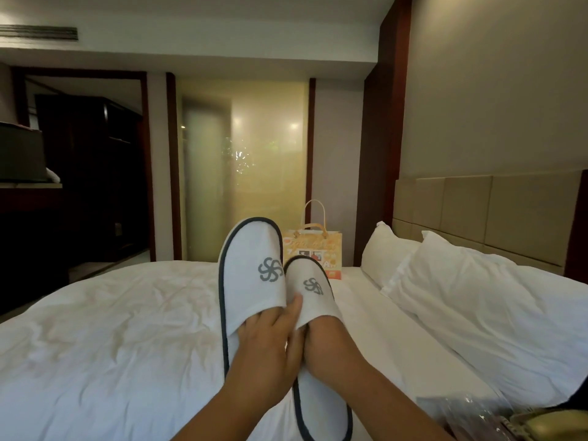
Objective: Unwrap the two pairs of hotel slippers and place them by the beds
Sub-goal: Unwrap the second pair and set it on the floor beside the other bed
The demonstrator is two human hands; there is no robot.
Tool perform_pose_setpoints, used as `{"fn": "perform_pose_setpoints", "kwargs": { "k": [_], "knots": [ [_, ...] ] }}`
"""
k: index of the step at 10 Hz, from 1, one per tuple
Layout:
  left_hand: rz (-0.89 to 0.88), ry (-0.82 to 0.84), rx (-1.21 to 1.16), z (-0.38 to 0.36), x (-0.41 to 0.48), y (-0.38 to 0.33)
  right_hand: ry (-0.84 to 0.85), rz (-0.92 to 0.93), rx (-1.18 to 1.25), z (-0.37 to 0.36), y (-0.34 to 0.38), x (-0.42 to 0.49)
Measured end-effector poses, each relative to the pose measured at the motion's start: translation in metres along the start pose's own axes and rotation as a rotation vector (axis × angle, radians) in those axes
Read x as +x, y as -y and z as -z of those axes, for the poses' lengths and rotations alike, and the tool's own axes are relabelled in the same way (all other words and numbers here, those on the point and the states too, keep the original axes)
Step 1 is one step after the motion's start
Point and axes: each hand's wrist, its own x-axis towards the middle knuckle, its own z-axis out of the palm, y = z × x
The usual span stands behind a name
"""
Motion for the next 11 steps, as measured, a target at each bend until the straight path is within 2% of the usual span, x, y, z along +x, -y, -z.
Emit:
{"fn": "perform_pose_setpoints", "kwargs": {
  "k": [1, 2, 3, 4, 5, 6, 7, 8, 9, 10, 11],
  "knots": [
    [-0.052, -0.087, -0.113, 0.021, 0.005, 0.006, -0.116, -0.096, 0.113, 0.003, -0.002, -0.004],
    [-0.109, -0.132, -0.155, 0.033, 0.003, 0.011, -0.086, -0.153, 0.019, 0.007, -0.003, -0.007],
    [-0.114, -0.146, -0.085, 0.03, 0.001, 0.015, -0.017, -0.137, 0.015, 0.006, 0.006, -0.015],
    [-0.03, -0.21, -0.124, 0.024, -0.002, 0.016, -0.019, -0.145, 0.139, 0.005, 0.018, -0.032],
    [0.232, -0.304, -0.315, 0.023, -0.002, 0.012, -0.124, -0.202, 0.314, 0.002, 0.022, -0.047],
    [0.354, -0.415, -0.416, 0.025, 0.002, 0.008, -0.231, -0.241, 0.651, -0.006, 0.029, -0.054],
    [0.403, -0.488, -0.498, 0.025, 0.007, 0.006, -0.259, -0.2, 0.966, -0.006, 0.036, -0.052],
    [0.475, -0.523, -0.572, 0.025, 0.009, 0.004, -0.222, -0.176, 1.038, -0.004, 0.035, -0.048],
    [0.438, -0.426, -0.703, 0.022, 0.011, -0.006, -0.102, -0.131, 0.948, -0.003, 0.037, -0.046],
    [0.286, -0.305, -0.699, 0.02, 0.008, -0.01, -0.111, -0.077, 0.994, 0.0, 0.036, -0.045],
    [0.082, -0.094, -0.539, 0.042, 0.011, -0.013, -0.128, -0.075, 1.065, 0.003, 0.032, -0.045]
  ]
}}
